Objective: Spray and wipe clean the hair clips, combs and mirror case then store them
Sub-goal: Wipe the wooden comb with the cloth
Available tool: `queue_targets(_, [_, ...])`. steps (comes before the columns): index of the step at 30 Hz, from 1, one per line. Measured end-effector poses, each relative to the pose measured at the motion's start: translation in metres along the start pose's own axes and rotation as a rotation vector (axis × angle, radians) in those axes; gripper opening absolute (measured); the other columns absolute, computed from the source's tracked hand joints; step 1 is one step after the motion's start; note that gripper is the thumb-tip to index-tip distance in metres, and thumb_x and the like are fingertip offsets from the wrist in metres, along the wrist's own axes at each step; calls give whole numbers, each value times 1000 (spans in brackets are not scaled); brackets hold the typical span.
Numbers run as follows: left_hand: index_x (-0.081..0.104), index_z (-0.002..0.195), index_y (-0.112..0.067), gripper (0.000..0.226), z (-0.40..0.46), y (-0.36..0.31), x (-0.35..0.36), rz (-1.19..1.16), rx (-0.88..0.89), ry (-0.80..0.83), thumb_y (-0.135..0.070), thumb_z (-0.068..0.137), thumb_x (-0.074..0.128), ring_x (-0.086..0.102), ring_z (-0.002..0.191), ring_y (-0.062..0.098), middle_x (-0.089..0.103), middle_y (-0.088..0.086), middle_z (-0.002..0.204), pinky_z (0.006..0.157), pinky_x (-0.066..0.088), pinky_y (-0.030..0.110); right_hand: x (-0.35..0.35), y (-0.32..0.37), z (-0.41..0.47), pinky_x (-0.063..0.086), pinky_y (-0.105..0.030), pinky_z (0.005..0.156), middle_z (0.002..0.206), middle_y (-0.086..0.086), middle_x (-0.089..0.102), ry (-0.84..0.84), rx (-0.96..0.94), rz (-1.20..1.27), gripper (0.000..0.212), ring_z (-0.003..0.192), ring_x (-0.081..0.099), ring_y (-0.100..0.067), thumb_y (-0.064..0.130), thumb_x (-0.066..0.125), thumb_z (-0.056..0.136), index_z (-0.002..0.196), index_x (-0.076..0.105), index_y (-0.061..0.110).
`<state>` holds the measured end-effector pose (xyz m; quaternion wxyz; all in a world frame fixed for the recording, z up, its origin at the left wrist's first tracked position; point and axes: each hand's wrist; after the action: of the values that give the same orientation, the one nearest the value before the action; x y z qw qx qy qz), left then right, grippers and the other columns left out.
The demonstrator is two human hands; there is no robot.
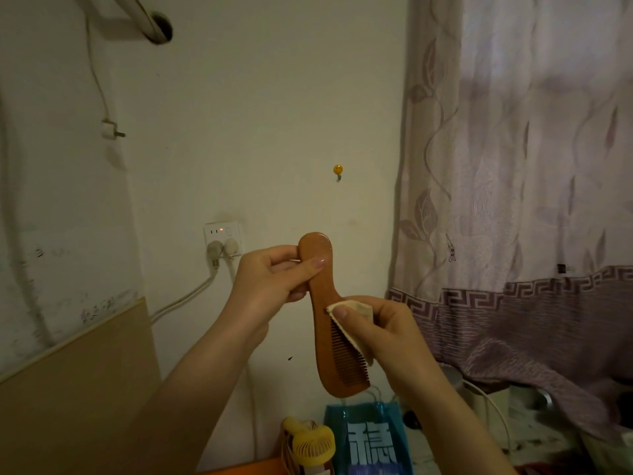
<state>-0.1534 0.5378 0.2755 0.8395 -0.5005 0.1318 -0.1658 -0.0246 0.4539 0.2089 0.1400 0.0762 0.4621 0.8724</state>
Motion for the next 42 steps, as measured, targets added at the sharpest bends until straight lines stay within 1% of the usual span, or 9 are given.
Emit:
queue_targets(9, [72,89,-15,16,5,-3,-5,-30,59,-56,-17,74,78,68,60,8,75,0,71,55,53,15,8,-8,0,52,-18,60,74,0,72,-39,14,18,22,69,66,-11,36,66,73,84,75,19])
queue_targets(14, [73,96,-11,22,11,-5,-16,-51,59,-105,-18,75,77,67,57,5,74,-4,69,55,53,13,10,-18,-8,53,-17,61,73,2,72,38,38,12,18,66,65,-7,40,67,70,76,77,27])
queue_targets(17, [72,100,-6,28,9,-2,-19,-11,55,-75,-18,75,77,67,57,7,74,1,71,55,53,15,8,-23,-10,52,-18,62,75,0,73,65,61,-14,21,68,66,-9,40,66,71,79,77,24])
queue_targets(22, [73,91,-10,15,8,4,-20,15,58,-35,-14,76,76,62,49,4,70,-3,59,51,51,14,0,-18,-4,46,-12,53,76,-6,73,-61,0,-11,28,60,62,-6,37,64,74,90,76,17])
queue_targets(25, [74,89,-12,15,5,11,-18,4,48,-4,-15,75,77,62,49,5,71,-1,60,51,50,15,-2,-11,2,47,-9,57,77,-2,74,-129,-53,-10,24,64,65,-1,35,64,75,88,75,19])
queue_targets(31, [75,94,-10,19,0,19,-6,-33,20,50,-21,78,74,63,53,8,73,3,69,54,51,15,5,-10,8,55,-23,64,82,-1,75,-117,-40,-51,34,76,69,-15,36,67,73,99,74,16])
queue_targets(34, [75,88,-12,16,-3,21,-1,-51,15,69,-25,83,69,55,46,6,69,2,65,53,50,16,7,-10,8,53,-17,63,81,3,75,-128,-36,-41,21,75,70,-9,30,68,76,93,74,20])
queue_targets(36, [74,90,-15,16,-5,21,0,-46,3,69,-28,85,66,58,45,3,71,-4,65,54,51,15,7,-11,9,52,-16,62,80,3,75,-150,-28,-25,12,73,69,-8,21,68,81,92,74,20])
queue_targets(42, [73,88,-21,12,-12,22,2,-19,-1,95,-29,86,64,72,64,13,75,-2,71,54,52,15,7,-7,12,51,-14,60,77,5,74,-214,-30,-25,9,71,68,-6,19,67,84,87,74,25])
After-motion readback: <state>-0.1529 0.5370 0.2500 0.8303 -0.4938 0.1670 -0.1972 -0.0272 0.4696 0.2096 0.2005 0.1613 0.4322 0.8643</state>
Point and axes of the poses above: each hand's wrist, its own z-axis towards the middle knuckle, its own x-axis out of the palm, y = z × x
